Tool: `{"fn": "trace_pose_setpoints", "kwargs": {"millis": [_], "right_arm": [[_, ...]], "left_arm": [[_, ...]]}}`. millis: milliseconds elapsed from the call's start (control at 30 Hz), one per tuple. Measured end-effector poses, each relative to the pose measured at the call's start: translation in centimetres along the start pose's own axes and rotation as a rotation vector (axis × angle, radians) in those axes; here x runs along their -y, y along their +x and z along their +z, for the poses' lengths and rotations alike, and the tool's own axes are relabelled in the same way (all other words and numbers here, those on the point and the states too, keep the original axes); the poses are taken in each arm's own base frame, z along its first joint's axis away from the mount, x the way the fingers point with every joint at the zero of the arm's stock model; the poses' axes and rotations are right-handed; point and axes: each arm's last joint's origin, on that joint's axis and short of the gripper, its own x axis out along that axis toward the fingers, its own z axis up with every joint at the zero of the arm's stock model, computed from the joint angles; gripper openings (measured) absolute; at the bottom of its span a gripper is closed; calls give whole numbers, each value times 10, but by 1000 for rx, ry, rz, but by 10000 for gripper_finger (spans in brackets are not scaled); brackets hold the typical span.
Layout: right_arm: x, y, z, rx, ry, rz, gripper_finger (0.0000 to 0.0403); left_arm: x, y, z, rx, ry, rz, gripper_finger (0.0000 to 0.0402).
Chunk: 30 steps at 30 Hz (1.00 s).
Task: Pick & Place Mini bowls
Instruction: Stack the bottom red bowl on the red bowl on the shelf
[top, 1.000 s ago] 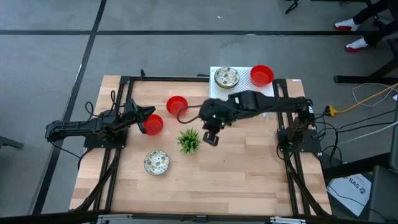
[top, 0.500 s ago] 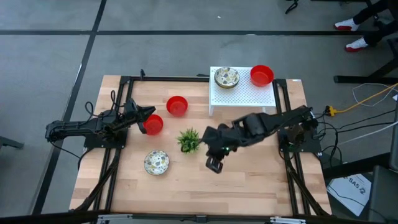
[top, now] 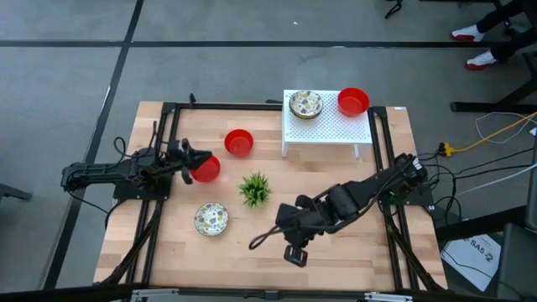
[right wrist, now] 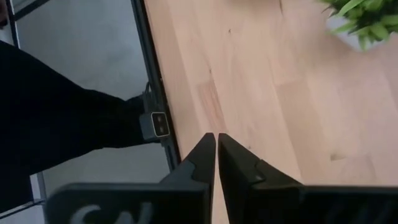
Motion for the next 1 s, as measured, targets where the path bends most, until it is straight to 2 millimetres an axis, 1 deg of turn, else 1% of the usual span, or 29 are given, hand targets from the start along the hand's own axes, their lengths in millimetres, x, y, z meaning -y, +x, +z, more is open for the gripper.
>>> {"fn": "trace_pose_setpoints", "kwargs": {"millis": [167,300,433,500,633,767,867,1000], "right_arm": [[-2,3,-2,-8,25,-3,21],[-2,3,-2,-7,19,-5,21],[-1,3,-2,-4,-27,-16,21],[0,3,-2,18,-36,-49,21],[2,3,0,69,-60,-108,21],[2,3,0,71,-58,-112,21],[2,3,0,71,-58,-112,21],[2,3,0,71,-55,-111,21]], "left_arm": [[3,0,-1,-56,-16,-83,41],[10,0,8,-201,40,-127,33],[18,3,21,-396,166,-63,23],[21,7,29,-477,206,-14,19],[26,18,35,-655,273,61,21],[29,32,30,-822,291,62,48],[28,41,19,-937,278,64,81],[23,50,5,-1036,244,138,129]]}}
